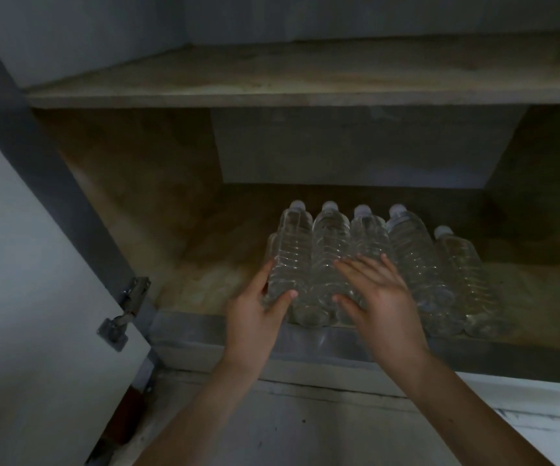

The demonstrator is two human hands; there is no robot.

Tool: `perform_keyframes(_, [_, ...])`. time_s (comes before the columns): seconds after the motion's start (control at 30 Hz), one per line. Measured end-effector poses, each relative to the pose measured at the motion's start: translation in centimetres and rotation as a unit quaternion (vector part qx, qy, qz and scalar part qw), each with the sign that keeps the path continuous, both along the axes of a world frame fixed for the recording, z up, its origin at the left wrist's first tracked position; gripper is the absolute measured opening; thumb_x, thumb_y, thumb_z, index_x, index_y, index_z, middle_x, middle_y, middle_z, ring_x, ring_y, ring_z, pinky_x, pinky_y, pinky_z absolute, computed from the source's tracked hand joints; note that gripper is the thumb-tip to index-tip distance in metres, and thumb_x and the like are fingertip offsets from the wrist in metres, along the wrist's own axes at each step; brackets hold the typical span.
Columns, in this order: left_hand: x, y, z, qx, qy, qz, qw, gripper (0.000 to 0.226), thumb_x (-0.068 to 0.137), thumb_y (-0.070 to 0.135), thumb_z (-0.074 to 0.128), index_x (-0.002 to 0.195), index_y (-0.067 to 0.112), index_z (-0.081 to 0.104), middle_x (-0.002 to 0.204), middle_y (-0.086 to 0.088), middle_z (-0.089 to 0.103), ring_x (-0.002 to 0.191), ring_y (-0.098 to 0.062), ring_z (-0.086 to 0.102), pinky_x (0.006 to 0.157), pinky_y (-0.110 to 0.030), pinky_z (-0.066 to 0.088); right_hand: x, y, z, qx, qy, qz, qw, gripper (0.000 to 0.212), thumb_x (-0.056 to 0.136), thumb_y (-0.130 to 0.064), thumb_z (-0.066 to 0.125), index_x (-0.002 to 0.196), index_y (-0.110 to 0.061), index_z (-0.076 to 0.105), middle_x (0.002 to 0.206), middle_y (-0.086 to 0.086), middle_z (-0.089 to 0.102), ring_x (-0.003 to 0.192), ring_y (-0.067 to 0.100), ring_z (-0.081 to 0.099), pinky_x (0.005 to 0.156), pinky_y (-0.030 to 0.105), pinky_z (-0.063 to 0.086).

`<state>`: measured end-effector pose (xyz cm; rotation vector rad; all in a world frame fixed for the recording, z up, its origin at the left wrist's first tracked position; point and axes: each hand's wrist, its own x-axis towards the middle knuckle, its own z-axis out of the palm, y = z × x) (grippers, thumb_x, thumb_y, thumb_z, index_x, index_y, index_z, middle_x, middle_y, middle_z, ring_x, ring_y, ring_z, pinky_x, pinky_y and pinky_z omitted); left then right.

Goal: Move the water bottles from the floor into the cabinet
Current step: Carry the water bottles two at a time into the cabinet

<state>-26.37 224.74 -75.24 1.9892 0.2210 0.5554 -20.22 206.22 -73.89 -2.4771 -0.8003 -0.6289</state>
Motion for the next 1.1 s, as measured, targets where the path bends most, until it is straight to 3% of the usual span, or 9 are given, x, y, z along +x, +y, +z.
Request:
perform_keyframes(0.2, [0.6,-0.1,0.0,0.005,-0.012,0.009,1.000,0.058,0.085,0.019,0.075,0.139,0.026,0.054,0.113,0.021,0.070,0.103,0.004,0.067,0.093,-0.035,0.057,0.3,0.3,0.3,0.004,-0.021,-0.013,1.000,0.057,0.073,-0.017,0.085,0.126,-0.016,0.066,0.122,0.000,0.070,0.115,0.024,0.061,0.104,0.047,0.043])
perform_keyframes(0.33, [0.6,-0.2,0.2,0.007,-0.006,-0.009,1.000,0.064,0.084,0.020,0.075,0.142,0.025,0.049,0.126,0.013,0.066,0.111,0.002,0.062,0.097,-0.033,0.054,0.2,0.1,0.6,0.008,0.003,0.006,1.000,0.059,0.075,-0.019,0.083,0.131,-0.015,0.062,0.128,0.001,0.067,0.121,0.024,0.058,0.108,0.045,0.040])
perform_keyframes(0.4, [0.3,-0.4,0.8,0.079,-0.015,0.002,0.997,0.072,0.081,0.027,0.078,0.144,0.025,0.044,0.139,0.009,0.054,0.122,0.000,0.051,0.102,-0.023,0.045,-0.2,-1.3,1.0,0.033,0.029,0.024,0.999,0.061,0.079,-0.023,0.081,0.135,-0.016,0.059,0.136,0.001,0.061,0.131,0.023,0.049,0.115,0.044,0.032])
perform_keyframes(0.47, [0.2,-1.2,1.6,0.149,-0.045,-0.003,0.988,0.074,0.080,0.032,0.079,0.145,0.022,0.045,0.145,0.008,0.046,0.132,-0.007,0.043,0.107,-0.028,0.040,-0.7,-3.5,1.6,0.051,0.038,0.008,0.998,0.062,0.080,-0.029,0.080,0.136,-0.020,0.057,0.138,-0.004,0.056,0.136,0.018,0.041,0.114,0.042,0.030])
perform_keyframes(0.57, [1.1,-3.4,2.2,0.230,-0.077,-0.061,0.968,0.068,0.080,0.038,0.078,0.140,0.017,0.052,0.142,0.007,0.051,0.138,-0.012,0.039,0.115,-0.036,0.033,-0.9,-7.2,1.7,0.064,0.069,-0.031,0.995,0.063,0.079,-0.036,0.079,0.137,-0.026,0.056,0.138,-0.015,0.046,0.140,0.016,0.032,0.108,0.037,0.028])
perform_keyframes(0.7, [2.7,-5.6,1.8,0.358,-0.053,-0.140,0.922,0.069,0.084,0.050,0.067,0.143,0.020,0.049,0.147,0.003,0.050,0.143,-0.014,0.034,0.122,-0.039,0.016,-0.2,-10.3,0.5,0.078,0.129,-0.029,0.988,0.064,0.078,-0.023,0.083,0.136,-0.024,0.056,0.147,-0.007,0.045,0.141,0.021,0.036,0.112,0.043,0.036])
perform_keyframes(0.87, [3.6,-7.0,1.7,0.372,-0.059,-0.122,0.918,0.055,0.086,0.041,0.069,0.136,0.021,0.056,0.140,0.005,0.057,0.139,-0.017,0.041,0.119,-0.036,0.016,-0.1,-10.7,0.3,0.114,0.159,-0.009,0.981,0.060,0.089,-0.007,0.071,0.136,-0.036,0.048,0.150,-0.020,0.035,0.139,0.005,0.035,0.112,0.027,0.034])
perform_keyframes(1.03, [3.6,-7.4,1.9,0.390,-0.064,-0.089,0.914,0.051,0.086,0.036,0.070,0.133,0.020,0.060,0.135,0.004,0.062,0.133,-0.020,0.049,0.117,-0.038,0.022,0.3,-10.7,0.2,0.103,0.132,-0.029,0.986,0.053,0.091,0.003,0.063,0.135,-0.027,0.058,0.146,-0.016,0.041,0.134,0.002,0.039,0.104,-0.001,0.025])
perform_keyframes(1.1, [3.8,-7.7,2.0,0.392,-0.061,-0.080,0.915,0.050,0.086,0.035,0.071,0.133,0.021,0.060,0.134,0.004,0.063,0.131,-0.021,0.051,0.116,-0.040,0.026,0.4,-10.6,0.4,0.098,0.121,-0.032,0.987,0.050,0.092,0.004,0.061,0.133,-0.025,0.060,0.145,-0.013,0.045,0.132,0.002,0.040,0.103,0.001,0.026])
